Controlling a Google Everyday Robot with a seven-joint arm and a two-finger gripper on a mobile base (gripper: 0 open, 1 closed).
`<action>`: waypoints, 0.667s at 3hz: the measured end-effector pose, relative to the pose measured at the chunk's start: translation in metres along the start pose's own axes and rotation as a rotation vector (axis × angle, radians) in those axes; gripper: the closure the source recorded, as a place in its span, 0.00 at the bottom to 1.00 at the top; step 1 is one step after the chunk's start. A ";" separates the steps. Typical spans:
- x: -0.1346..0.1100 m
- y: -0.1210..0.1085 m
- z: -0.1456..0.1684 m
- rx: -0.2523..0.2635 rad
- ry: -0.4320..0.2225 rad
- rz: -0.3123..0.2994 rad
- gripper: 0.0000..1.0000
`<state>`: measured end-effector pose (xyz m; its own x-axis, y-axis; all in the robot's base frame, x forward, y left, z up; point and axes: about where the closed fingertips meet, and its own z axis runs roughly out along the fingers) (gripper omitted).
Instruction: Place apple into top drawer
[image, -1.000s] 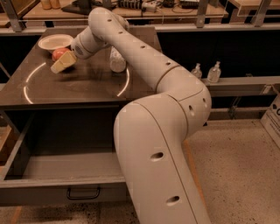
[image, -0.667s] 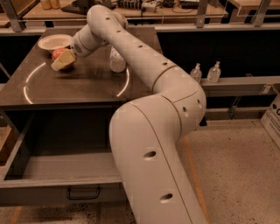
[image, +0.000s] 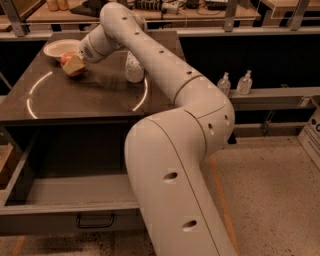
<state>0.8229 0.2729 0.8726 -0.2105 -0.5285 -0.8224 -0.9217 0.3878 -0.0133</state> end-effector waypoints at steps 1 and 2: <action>-0.017 0.006 -0.036 -0.007 -0.053 0.012 0.85; -0.028 0.025 -0.094 -0.031 -0.075 0.036 1.00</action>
Offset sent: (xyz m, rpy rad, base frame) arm -0.1149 -0.1033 0.1494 0.1304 0.0365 0.0123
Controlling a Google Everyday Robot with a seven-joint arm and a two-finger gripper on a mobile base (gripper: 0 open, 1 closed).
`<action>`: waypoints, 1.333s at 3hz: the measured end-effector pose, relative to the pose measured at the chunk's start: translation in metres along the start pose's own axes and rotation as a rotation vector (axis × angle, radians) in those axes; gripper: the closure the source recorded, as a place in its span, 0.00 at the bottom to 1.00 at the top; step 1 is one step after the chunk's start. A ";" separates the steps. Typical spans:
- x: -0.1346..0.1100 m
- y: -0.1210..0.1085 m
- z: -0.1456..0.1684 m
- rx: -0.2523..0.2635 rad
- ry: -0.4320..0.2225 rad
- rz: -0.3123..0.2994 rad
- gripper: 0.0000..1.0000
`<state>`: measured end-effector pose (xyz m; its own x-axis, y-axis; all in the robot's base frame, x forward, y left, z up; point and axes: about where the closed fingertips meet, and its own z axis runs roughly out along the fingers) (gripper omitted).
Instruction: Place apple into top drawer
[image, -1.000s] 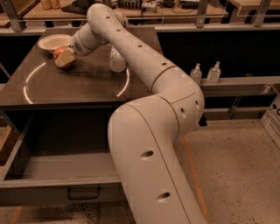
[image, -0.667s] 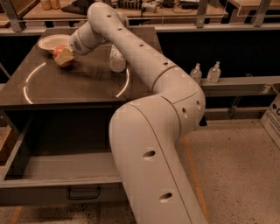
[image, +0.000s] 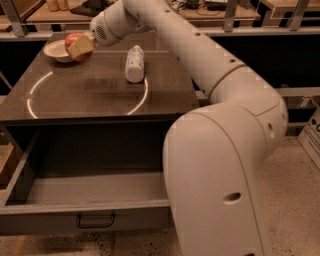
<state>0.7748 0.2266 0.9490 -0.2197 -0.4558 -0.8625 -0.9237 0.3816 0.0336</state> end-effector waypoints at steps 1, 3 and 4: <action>-0.010 0.050 -0.043 -0.079 0.020 0.016 1.00; -0.012 0.102 -0.045 -0.210 0.034 0.018 1.00; -0.014 0.119 -0.045 -0.229 0.056 -0.004 1.00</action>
Offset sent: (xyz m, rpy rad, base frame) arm -0.1575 0.0220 0.0427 0.0447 0.1887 0.2964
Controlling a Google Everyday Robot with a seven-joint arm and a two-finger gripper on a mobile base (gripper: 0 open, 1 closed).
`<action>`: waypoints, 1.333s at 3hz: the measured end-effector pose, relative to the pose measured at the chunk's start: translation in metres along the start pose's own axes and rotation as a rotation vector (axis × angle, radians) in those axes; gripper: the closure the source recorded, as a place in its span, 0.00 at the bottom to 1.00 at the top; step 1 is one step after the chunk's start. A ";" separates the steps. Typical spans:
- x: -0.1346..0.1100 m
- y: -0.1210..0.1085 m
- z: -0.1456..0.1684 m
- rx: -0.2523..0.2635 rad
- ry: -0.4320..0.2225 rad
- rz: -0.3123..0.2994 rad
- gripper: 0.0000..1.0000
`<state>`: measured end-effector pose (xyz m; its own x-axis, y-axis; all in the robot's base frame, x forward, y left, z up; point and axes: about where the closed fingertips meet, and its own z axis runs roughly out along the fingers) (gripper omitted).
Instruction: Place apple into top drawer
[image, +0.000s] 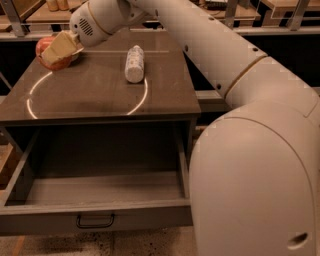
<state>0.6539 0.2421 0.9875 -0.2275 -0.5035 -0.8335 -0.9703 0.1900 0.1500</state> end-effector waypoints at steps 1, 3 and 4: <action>0.000 0.035 -0.003 -0.024 0.035 -0.004 1.00; 0.063 0.120 -0.001 -0.068 0.231 0.067 1.00; 0.120 0.145 0.007 -0.082 0.356 0.113 1.00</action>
Offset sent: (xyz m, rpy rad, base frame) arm -0.1374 -0.0058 -0.0162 -0.2156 0.1204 0.0742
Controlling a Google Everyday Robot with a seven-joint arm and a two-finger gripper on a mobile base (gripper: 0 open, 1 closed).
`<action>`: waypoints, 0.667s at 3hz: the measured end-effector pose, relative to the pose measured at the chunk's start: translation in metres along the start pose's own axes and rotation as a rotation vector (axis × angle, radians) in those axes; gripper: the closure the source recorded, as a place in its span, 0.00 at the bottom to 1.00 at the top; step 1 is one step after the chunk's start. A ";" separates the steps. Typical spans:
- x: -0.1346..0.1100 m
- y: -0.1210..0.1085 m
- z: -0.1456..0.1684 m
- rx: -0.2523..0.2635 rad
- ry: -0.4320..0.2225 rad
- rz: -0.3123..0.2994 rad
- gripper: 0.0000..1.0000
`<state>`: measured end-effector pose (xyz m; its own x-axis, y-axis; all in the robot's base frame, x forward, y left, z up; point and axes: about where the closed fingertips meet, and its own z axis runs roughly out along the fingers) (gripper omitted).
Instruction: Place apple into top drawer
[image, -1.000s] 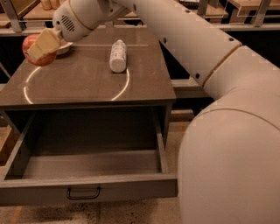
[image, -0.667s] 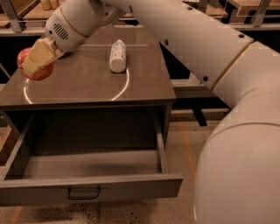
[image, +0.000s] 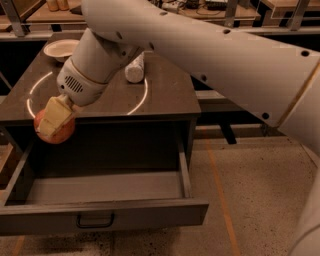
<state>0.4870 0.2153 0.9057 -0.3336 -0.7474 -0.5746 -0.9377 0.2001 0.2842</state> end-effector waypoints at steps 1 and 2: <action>0.000 0.000 0.000 0.000 0.000 0.000 1.00; 0.051 -0.019 0.031 0.003 0.103 0.091 1.00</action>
Offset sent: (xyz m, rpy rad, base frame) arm 0.0003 -0.0483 -0.1114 -0.1952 0.1609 -0.1025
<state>0.4845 0.1932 0.8478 -0.4060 -0.7872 -0.4641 -0.9041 0.2720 0.3297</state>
